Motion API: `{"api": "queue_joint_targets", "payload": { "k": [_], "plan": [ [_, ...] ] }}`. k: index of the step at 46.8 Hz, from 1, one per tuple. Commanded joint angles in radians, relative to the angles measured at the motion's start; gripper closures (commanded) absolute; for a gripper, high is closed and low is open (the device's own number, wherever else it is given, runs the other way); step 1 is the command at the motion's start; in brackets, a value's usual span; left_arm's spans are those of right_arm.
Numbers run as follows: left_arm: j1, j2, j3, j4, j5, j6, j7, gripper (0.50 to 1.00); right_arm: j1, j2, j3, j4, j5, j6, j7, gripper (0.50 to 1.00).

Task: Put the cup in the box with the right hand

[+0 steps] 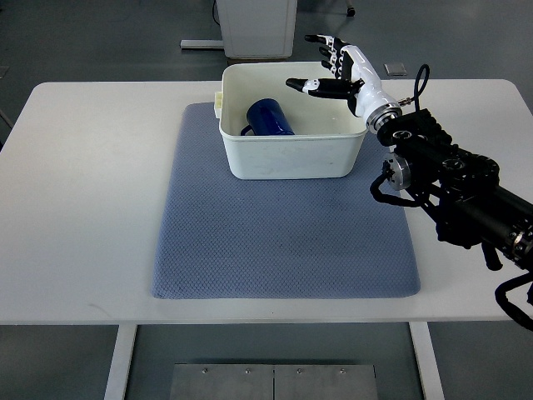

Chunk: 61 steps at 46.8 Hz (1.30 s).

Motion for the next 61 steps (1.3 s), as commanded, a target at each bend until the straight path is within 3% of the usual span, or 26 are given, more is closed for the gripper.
{"api": "queue_joint_targets", "payload": {
  "k": [1, 26, 44, 61],
  "plan": [
    [0.000, 0.000, 0.000, 0.000, 0.000, 0.001, -0.001, 0.500, 0.005, 0.000, 0.000, 0.000, 0.000, 0.001, -0.002, 0.500],
    [0.000, 0.000, 0.000, 0.000, 0.000, 0.001, 0.001, 0.500, 0.030, 0.000, 0.003, -0.001, -0.002, -0.006, -0.002, 0.500],
    [0.000, 0.000, 0.000, -0.001, 0.001, -0.001, -0.001, 0.500, 0.013, -0.101, 0.009, -0.004, 0.000, -0.009, -0.025, 0.500],
    [0.000, 0.000, 0.000, 0.000, 0.001, 0.001, -0.001, 0.500, -0.061, -0.156, 0.167, -0.012, 0.162, 0.031, -0.034, 0.500]
  ]
}}
